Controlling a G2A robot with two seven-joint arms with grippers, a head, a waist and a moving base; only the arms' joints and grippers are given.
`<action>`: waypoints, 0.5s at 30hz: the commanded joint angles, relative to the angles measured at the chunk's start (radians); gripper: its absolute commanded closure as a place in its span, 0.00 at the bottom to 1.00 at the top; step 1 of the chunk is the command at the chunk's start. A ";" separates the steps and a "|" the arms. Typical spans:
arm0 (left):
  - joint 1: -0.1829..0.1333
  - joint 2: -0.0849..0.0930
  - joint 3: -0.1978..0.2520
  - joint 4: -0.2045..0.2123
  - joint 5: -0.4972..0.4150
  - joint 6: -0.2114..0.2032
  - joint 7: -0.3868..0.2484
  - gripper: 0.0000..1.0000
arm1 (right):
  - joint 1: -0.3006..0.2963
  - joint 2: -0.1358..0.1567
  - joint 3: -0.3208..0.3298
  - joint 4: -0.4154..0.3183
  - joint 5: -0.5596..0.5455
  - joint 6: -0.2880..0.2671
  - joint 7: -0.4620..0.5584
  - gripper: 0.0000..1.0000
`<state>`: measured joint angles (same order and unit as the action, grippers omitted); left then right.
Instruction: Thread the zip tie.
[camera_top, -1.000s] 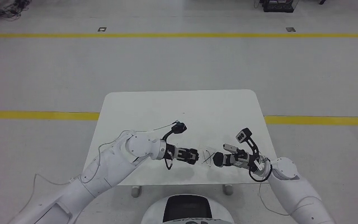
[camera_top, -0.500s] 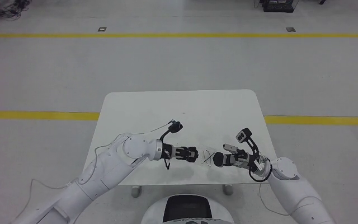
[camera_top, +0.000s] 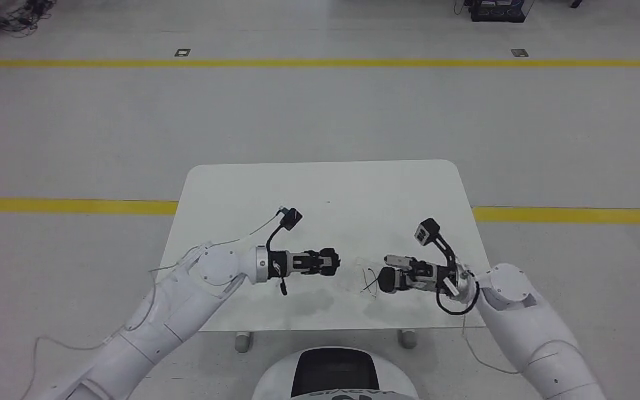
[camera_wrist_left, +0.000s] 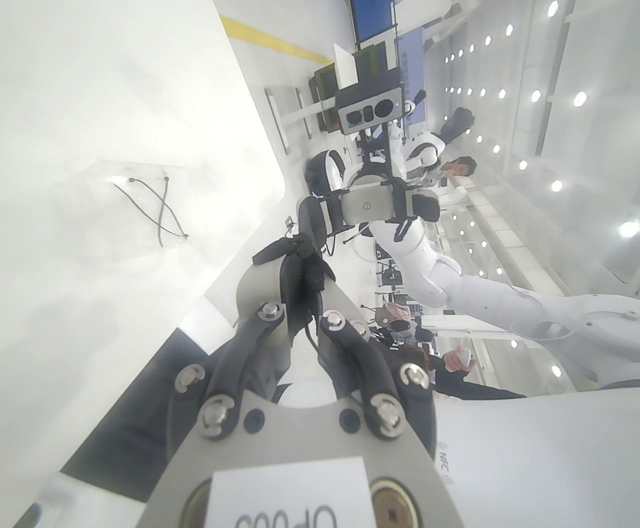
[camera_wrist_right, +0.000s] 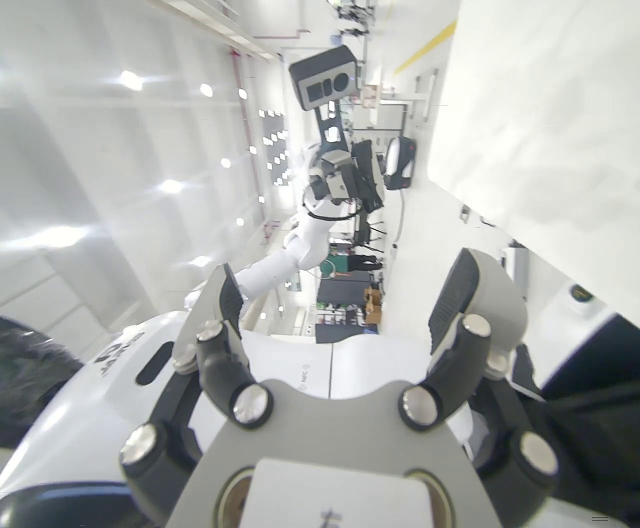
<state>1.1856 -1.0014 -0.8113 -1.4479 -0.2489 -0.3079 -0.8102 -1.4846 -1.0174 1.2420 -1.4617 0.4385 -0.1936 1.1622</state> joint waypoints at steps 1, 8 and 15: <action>0.013 0.007 -0.016 -0.010 0.000 0.003 0.002 1.00 | 0.034 0.007 -0.011 -0.042 -0.147 0.072 0.003 0.00; 0.038 0.019 -0.040 -0.050 0.009 0.034 -0.003 1.00 | 0.098 0.013 -0.076 -0.136 -0.403 0.128 0.006 0.00; 0.039 0.020 -0.039 -0.060 0.004 0.029 -0.008 1.00 | 0.098 0.013 -0.076 -0.136 -0.403 0.128 0.006 0.00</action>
<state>1.2248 -0.9818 -0.8506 -1.5080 -0.2449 -0.2794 -0.8186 -1.3865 -1.0041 1.1656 -1.5980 0.0360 -0.0655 1.1685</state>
